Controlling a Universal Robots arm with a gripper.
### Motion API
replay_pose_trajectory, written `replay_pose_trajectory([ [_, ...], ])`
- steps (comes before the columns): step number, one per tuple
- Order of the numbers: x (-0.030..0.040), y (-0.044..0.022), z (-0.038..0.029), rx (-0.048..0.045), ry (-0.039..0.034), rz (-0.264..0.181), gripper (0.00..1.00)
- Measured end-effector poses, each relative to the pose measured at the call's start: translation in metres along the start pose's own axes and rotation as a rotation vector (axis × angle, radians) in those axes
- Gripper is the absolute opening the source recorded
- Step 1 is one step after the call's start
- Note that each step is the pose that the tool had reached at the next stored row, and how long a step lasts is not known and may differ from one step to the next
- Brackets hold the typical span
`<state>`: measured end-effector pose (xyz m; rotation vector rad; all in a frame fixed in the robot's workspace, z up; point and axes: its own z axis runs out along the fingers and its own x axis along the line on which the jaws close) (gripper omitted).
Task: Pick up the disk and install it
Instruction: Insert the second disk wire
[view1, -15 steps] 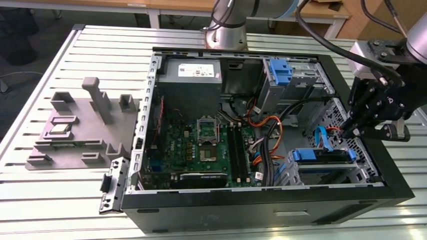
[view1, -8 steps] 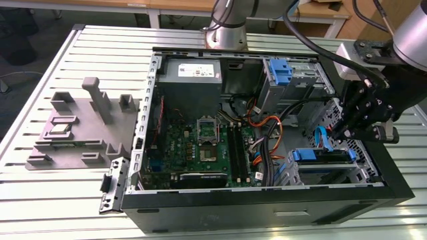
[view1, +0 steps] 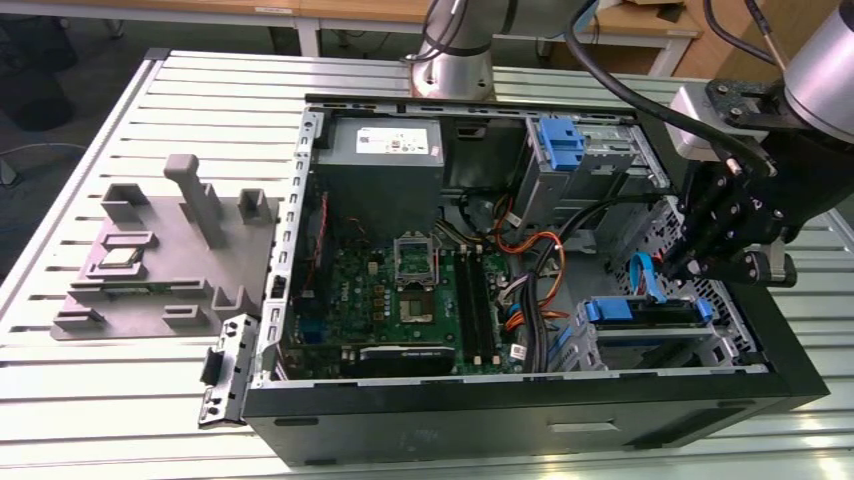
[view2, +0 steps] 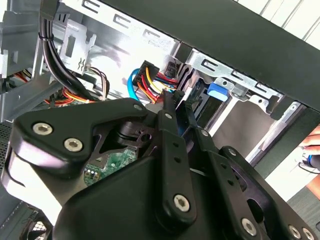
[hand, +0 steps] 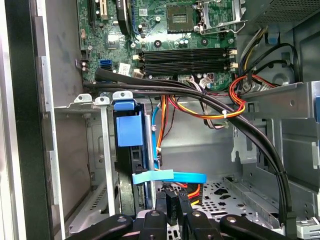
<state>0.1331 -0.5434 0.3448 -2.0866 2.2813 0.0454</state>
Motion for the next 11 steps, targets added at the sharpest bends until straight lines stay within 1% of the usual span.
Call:
replay_pose_trajectory([
  [2, 0.0000, 0.0000, 0.0000, 0.0000, -0.0001, 0.000, 0.22],
  [3, 0.0000, 0.0000, 0.0000, 0.0000, 0.0000, 0.000, 0.16],
  [11, 0.0000, 0.0001, 0.0000, 0.0000, -0.0001, 0.000, 0.16],
])
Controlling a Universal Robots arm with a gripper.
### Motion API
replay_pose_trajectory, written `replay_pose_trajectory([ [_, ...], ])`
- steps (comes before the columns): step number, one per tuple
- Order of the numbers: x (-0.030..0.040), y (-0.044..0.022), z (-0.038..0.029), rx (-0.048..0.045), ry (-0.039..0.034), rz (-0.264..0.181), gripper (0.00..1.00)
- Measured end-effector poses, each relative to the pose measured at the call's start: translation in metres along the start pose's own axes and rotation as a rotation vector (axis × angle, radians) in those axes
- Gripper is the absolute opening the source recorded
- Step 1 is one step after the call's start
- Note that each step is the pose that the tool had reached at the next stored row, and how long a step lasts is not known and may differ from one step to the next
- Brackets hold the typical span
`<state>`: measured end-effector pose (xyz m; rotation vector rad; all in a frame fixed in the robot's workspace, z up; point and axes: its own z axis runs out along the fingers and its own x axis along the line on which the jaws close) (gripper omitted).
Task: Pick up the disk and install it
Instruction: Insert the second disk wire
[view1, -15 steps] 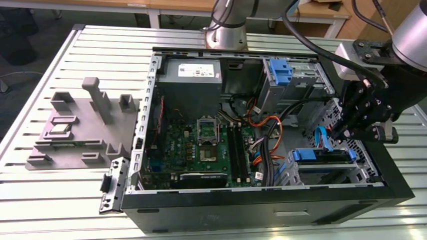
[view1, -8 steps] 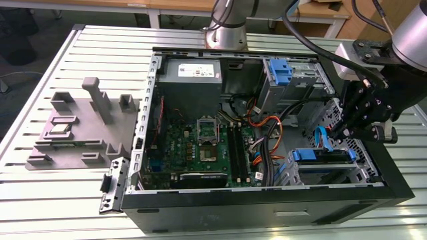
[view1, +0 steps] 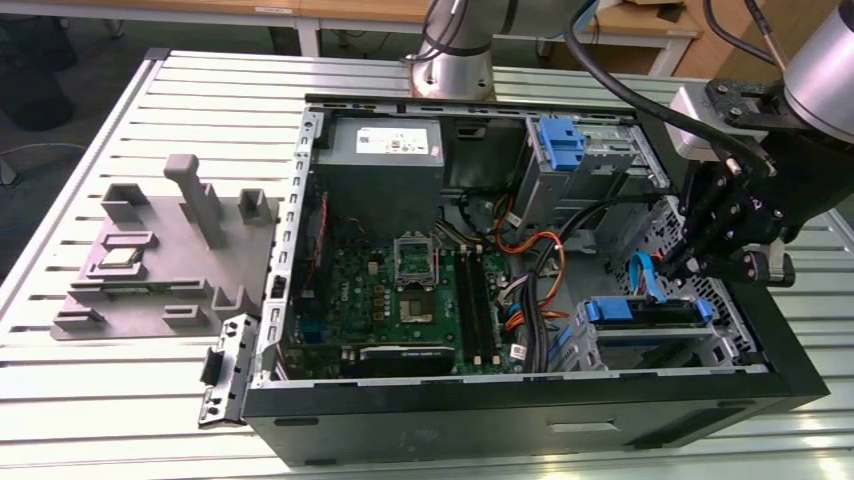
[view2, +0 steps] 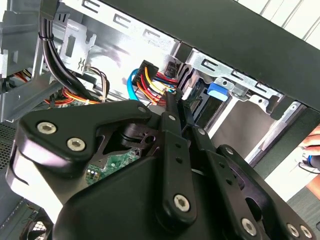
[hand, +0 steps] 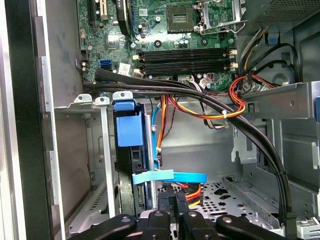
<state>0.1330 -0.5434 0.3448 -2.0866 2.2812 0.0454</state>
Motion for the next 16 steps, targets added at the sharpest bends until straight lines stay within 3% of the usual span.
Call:
replay_pose_trajectory([
  [16, 0.0050, -0.0005, -0.0003, -0.0001, 0.0003, -0.001, 0.16],
])
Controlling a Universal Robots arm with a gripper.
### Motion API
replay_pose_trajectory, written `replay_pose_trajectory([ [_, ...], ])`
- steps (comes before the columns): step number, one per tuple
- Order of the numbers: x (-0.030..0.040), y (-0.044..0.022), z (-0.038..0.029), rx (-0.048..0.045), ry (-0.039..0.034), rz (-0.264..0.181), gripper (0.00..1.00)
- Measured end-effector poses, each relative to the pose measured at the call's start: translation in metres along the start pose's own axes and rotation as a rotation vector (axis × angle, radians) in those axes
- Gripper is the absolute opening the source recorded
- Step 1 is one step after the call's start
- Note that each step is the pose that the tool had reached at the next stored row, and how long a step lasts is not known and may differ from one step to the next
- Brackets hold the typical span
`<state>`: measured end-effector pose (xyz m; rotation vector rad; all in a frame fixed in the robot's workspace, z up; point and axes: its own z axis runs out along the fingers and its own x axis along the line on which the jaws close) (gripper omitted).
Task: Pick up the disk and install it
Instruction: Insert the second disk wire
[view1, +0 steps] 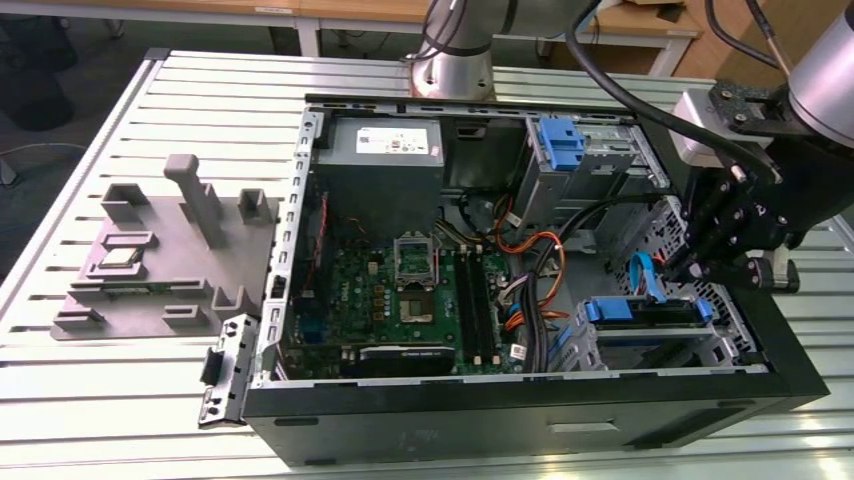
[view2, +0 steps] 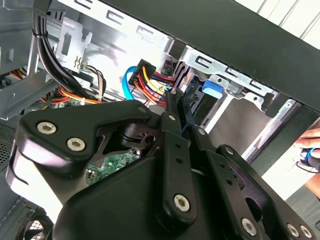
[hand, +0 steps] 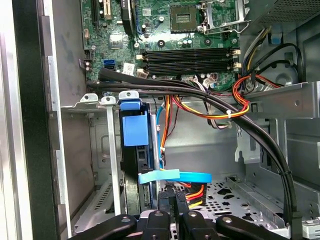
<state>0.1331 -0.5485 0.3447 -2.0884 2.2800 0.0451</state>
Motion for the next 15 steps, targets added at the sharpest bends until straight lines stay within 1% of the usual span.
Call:
replay_pose_trajectory([
  [7, 0.0014, -0.0004, 0.0003, -0.0017, -0.0007, -0.036, 0.16],
  [11, 0.0044, -0.0008, 0.0004, -0.0023, -0.0003, -0.047, 0.16],
  [12, 0.0052, -0.0009, 0.0003, -0.0022, 0.0024, -0.048, 0.16],
  [14, 0.0062, -0.0010, 0.0005, -0.0014, 0.0154, -0.052, 0.16],
  [15, 0.0067, -0.0011, 0.0008, -0.0005, 0.0187, -0.054, 0.16],
])
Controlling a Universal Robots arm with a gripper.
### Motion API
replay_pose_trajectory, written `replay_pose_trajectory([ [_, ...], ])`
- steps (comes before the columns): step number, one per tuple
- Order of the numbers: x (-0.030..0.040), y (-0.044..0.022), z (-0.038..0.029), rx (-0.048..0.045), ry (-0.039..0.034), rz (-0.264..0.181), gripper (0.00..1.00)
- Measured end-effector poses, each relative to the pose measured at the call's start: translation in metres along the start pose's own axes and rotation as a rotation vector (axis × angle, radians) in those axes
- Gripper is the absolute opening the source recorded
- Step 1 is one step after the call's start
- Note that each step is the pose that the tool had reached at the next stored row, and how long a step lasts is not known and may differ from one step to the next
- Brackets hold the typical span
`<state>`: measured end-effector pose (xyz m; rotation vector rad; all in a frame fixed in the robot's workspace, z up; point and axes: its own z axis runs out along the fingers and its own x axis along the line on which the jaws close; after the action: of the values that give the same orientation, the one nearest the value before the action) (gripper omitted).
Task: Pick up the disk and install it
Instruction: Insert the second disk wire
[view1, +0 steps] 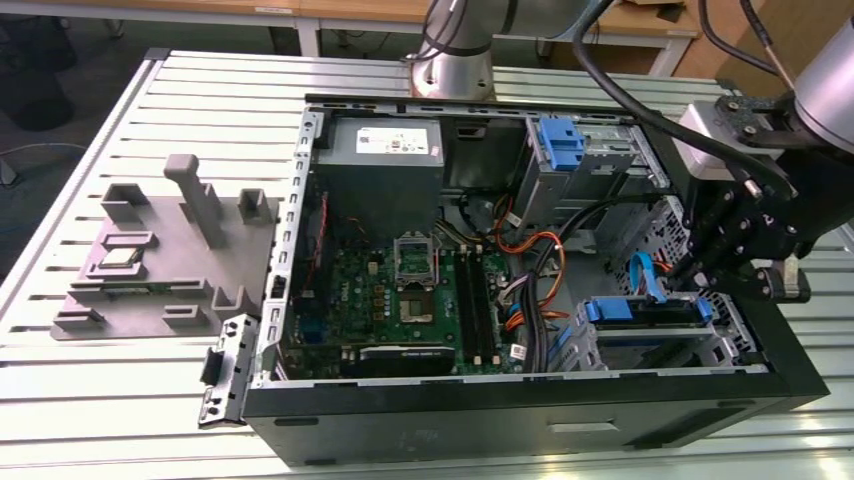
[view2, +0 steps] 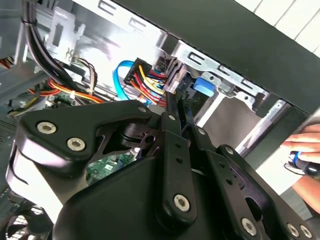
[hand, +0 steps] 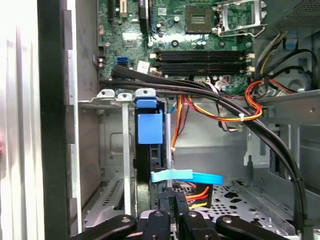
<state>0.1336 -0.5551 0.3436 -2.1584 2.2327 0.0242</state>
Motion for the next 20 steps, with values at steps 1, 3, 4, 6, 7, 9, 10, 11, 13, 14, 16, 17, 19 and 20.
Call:
replay_pose_trajectory([
  [1, 0.0002, 0.0000, 0.0005, 0.0026, 0.0007, -0.003, 0.16],
  [3, 0.0003, 0.0000, 0.0014, 0.0099, 0.0005, -0.014, 0.16],
  [4, 0.0004, 0.0001, 0.0020, 0.0133, 0.0002, -0.020, 0.16],
  [6, 0.0005, 0.0003, 0.0029, 0.0184, 0.0000, -0.031, 0.16],
  [7, 0.0007, 0.0005, 0.0029, 0.0191, 0.0017, -0.034, 0.16],
  [9, 0.0017, 0.0006, 0.0029, 0.0202, 0.0049, -0.038, 0.16],
  [10, 0.0023, 0.0008, 0.0029, 0.0207, 0.0076, -0.040, 0.16],
  [11, 0.0029, 0.0008, 0.0030, 0.0212, 0.0103, -0.042, 0.16],
  [13, 0.0035, 0.0008, 0.0027, 0.0217, 0.0180, -0.045, 0.16],
  [14, 0.0037, 0.0008, 0.0026, 0.0217, 0.0232, -0.047, 0.16],
  [16, 0.0040, 0.0008, 0.0025, 0.0217, 0.0305, -0.050, 0.16],
  [17, 0.0041, 0.0008, 0.0025, 0.0218, 0.0334, -0.051, 0.16],
  [19, 0.0043, 0.0008, 0.0024, 0.0239, 0.0384, -0.053, 0.16],
  [20, 0.0044, 0.0008, 0.0024, 0.0255, 0.0397, -0.054, 0.16],
])
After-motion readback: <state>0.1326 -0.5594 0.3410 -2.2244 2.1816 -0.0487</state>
